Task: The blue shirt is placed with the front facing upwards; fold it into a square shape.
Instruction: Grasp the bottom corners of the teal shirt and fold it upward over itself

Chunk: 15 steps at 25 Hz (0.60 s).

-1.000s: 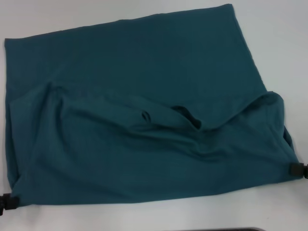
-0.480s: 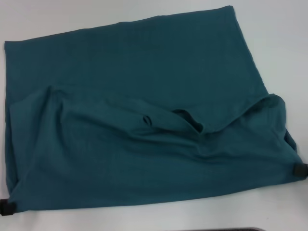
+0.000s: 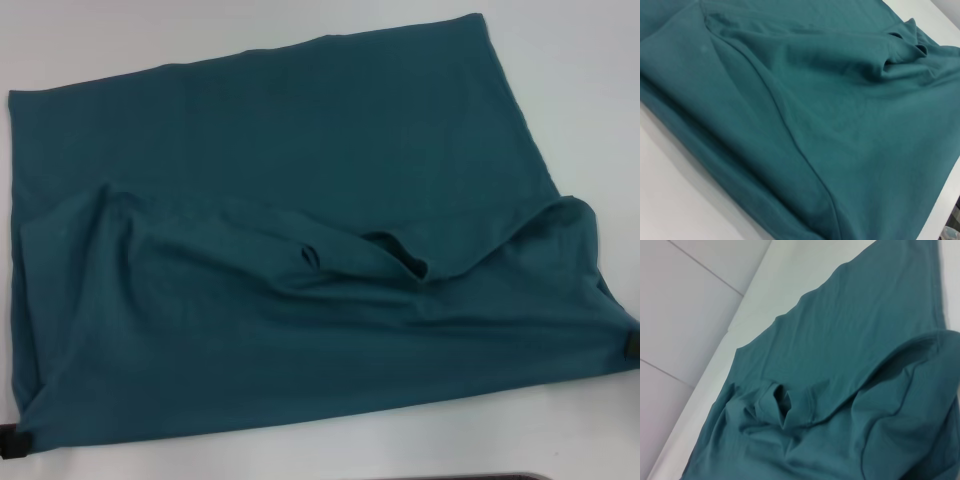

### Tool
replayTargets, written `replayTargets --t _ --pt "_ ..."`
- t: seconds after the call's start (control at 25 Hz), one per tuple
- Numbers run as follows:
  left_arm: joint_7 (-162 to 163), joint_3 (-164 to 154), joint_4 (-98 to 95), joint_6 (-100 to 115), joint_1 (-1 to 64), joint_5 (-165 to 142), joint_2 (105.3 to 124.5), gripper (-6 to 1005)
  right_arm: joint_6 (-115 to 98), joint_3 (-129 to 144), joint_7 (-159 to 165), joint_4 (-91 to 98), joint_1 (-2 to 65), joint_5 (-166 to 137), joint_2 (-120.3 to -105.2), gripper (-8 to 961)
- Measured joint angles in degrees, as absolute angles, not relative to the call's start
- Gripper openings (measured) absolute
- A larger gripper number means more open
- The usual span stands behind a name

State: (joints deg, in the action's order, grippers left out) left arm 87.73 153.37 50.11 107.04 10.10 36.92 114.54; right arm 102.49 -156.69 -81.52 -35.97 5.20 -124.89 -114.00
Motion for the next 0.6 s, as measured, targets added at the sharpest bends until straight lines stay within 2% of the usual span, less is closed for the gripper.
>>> replayTargets --t 0.6 --pt "86.6 155.6 50.1 107.4 11.5 37.4 114.52 69 104.0 -156.8 -82.0 -36.0 6.7 -124.6 -113.98 81"
